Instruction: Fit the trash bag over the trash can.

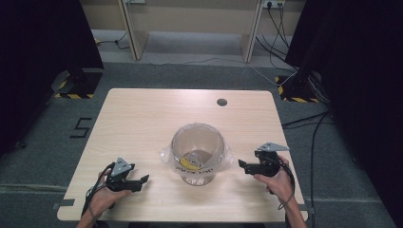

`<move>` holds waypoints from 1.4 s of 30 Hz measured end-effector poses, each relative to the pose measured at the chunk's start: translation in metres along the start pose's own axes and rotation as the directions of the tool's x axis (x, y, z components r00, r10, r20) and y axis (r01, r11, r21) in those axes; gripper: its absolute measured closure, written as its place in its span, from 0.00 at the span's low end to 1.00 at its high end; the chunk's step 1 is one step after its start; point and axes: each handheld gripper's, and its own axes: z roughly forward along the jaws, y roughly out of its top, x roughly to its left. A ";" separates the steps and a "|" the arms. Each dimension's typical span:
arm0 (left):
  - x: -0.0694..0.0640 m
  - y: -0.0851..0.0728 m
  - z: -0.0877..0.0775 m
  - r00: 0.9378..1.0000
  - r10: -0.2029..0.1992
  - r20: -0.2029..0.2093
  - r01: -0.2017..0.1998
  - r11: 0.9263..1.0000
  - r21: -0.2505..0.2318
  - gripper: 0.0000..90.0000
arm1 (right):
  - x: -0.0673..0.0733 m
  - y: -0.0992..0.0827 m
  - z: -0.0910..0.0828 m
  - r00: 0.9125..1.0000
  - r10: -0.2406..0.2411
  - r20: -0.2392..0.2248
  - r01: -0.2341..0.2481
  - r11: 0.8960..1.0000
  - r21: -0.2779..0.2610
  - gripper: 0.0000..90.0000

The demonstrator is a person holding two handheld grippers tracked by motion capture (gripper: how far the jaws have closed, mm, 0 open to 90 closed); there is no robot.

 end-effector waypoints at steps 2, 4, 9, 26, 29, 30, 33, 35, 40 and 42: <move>0.001 -0.002 0.001 1.000 -0.003 0.001 0.003 1.000 0.012 0.26 | 0.000 -0.003 0.000 1.000 0.002 0.003 -0.002 1.000 0.009 0.19; 0.001 -0.003 0.001 1.000 -0.009 0.000 0.009 1.000 0.017 0.26 | 0.001 -0.006 -0.001 1.000 0.002 0.004 -0.002 1.000 0.012 0.19; 0.000 -0.003 0.001 1.000 -0.004 -0.002 0.004 0.999 0.032 0.25 | 0.003 -0.016 -0.006 1.000 0.007 0.005 -0.007 1.000 0.027 0.19; -0.002 -0.003 0.002 1.000 0.017 -0.010 -0.017 0.999 0.041 0.22 | 0.007 -0.038 -0.009 1.000 0.013 0.015 -0.015 0.997 0.072 0.18; -0.002 -0.003 0.002 1.000 0.017 -0.010 -0.017 0.999 0.041 0.22 | 0.007 -0.039 -0.010 1.000 0.019 0.014 -0.020 0.997 0.071 0.18; -0.002 -0.003 0.002 1.000 0.017 -0.009 -0.017 0.999 0.041 0.22 | 0.007 -0.039 -0.009 1.000 0.021 0.014 -0.022 0.997 0.071 0.18; -0.002 -0.003 0.002 1.000 0.017 -0.009 -0.017 0.999 0.042 0.22 | 0.007 -0.040 -0.009 1.000 0.018 0.014 -0.019 0.997 0.073 0.18; -0.002 -0.003 0.002 1.000 0.017 -0.009 -0.017 0.999 0.041 0.22 | 0.007 -0.040 -0.008 1.000 0.019 0.014 -0.020 0.997 0.078 0.18; -0.002 -0.003 0.002 1.000 0.018 -0.009 -0.017 0.999 0.042 0.22 | 0.007 -0.040 -0.008 1.000 0.022 0.012 -0.023 0.997 0.076 0.18; -0.002 -0.003 0.002 1.000 0.018 -0.009 -0.017 0.999 0.042 0.22 | 0.007 -0.040 -0.009 1.000 0.021 0.013 -0.022 0.997 0.074 0.18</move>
